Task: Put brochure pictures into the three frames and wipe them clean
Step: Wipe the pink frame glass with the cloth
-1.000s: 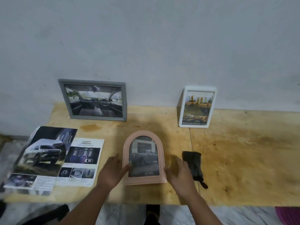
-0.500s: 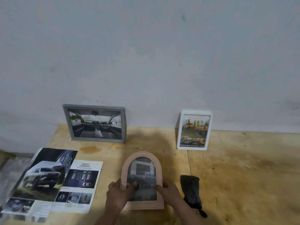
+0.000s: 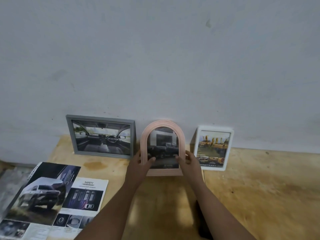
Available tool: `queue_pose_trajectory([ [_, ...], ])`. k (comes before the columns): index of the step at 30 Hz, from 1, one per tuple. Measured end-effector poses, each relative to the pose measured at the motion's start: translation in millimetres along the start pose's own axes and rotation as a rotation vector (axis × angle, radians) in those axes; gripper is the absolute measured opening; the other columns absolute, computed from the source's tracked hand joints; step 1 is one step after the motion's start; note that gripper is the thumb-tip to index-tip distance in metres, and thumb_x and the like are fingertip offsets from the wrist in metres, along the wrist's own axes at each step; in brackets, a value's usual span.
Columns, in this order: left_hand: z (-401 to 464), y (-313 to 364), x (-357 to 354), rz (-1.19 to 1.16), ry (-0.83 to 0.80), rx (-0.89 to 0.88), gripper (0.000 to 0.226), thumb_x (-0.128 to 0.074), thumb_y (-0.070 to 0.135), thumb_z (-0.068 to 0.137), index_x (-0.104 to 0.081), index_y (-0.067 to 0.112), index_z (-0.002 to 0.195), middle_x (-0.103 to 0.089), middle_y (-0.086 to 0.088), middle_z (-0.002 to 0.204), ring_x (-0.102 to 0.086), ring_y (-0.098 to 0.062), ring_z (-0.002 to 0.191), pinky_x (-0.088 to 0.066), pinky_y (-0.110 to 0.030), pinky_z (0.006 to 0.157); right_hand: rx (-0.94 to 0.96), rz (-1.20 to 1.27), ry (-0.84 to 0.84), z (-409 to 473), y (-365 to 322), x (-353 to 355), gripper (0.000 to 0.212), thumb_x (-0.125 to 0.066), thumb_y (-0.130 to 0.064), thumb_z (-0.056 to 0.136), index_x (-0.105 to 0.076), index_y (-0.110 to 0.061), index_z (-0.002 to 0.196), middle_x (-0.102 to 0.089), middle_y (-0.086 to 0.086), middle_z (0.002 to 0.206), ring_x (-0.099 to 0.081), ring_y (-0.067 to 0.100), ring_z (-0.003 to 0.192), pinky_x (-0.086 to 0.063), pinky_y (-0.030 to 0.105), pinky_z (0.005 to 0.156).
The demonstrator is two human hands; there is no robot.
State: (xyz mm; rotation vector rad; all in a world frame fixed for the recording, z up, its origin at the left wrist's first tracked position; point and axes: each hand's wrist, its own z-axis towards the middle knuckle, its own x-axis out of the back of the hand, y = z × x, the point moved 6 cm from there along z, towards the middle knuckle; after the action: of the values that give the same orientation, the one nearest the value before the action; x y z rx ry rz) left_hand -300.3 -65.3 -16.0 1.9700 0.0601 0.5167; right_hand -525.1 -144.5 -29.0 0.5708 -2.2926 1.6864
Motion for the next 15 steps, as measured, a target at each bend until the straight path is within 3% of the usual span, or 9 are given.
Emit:
queue_pose_trajectory([
  [4, 15, 2, -15, -0.017, -0.057, -0.003, 0.081, -0.078, 0.058, 0.082, -0.044, 0.035, 0.152, -0.056, 0.01, 0.146, -0.054, -0.015, 0.132, -0.045, -0.036, 0.109, -0.038, 0.06, -0.065, 11, 8, -11, 0.076, -0.071, -0.037, 0.093, -0.033, -0.024, 0.157, -0.048, 0.002, 0.153, -0.049, 0.027, 0.138, -0.046, 0.047, 0.11],
  [6, 17, 5, -24, -0.026, -0.051, -0.005, 0.078, -0.077, 0.042, 0.09, -0.038, 0.026, 0.155, -0.045, 0.016, 0.138, -0.045, -0.009, 0.127, -0.037, -0.028, 0.105, -0.012, 0.093, -0.08, 10, 11, -16, 0.074, -0.073, -0.034, 0.092, -0.033, -0.031, 0.154, -0.05, -0.002, 0.147, -0.048, 0.026, 0.138, -0.044, 0.044, 0.111],
  [8, 18, 9, -33, -0.025, -0.056, -0.01, 0.08, -0.075, 0.034, 0.092, -0.031, 0.024, 0.158, -0.04, 0.013, 0.143, -0.041, -0.011, 0.132, -0.034, -0.03, 0.107, 0.0, 0.127, -0.076, 7, 13, -18, 0.079, -0.074, -0.032, 0.092, -0.029, -0.029, 0.156, -0.046, -0.003, 0.15, -0.044, 0.021, 0.14, -0.04, 0.039, 0.111],
  [11, 21, 8, -28, -0.066, -0.013, -0.016, 0.095, -0.077, 0.044, 0.089, -0.017, 0.033, 0.163, -0.026, 0.006, 0.167, -0.03, -0.02, 0.151, -0.03, -0.043, 0.12, 0.038, 0.164, -0.112, 4, 16, -17, 0.085, -0.075, -0.041, 0.089, -0.025, -0.037, 0.158, -0.038, -0.01, 0.158, -0.039, 0.015, 0.143, -0.039, 0.042, 0.116],
  [13, 18, 5, -27, -0.06, 0.038, -0.014, 0.09, -0.076, 0.043, 0.09, -0.023, 0.032, 0.162, -0.036, 0.009, 0.16, -0.037, -0.015, 0.144, -0.034, -0.042, 0.119, 0.067, 0.177, -0.126, 3, 21, -12, 0.082, -0.074, -0.045, 0.089, -0.027, -0.043, 0.157, -0.041, -0.015, 0.158, -0.042, 0.011, 0.143, -0.043, 0.042, 0.114],
  [15, 8, 1, -25, -0.013, 0.206, -0.035, 0.067, -0.074, 0.034, 0.093, -0.043, 0.025, 0.152, -0.051, 0.004, 0.146, -0.049, -0.015, 0.132, -0.045, -0.045, 0.113, 0.065, 0.197, -0.075, 3, 30, 0, 0.07, -0.072, -0.036, 0.094, -0.037, -0.039, 0.154, -0.051, -0.015, 0.15, -0.05, 0.008, 0.137, -0.048, 0.039, 0.11],
])
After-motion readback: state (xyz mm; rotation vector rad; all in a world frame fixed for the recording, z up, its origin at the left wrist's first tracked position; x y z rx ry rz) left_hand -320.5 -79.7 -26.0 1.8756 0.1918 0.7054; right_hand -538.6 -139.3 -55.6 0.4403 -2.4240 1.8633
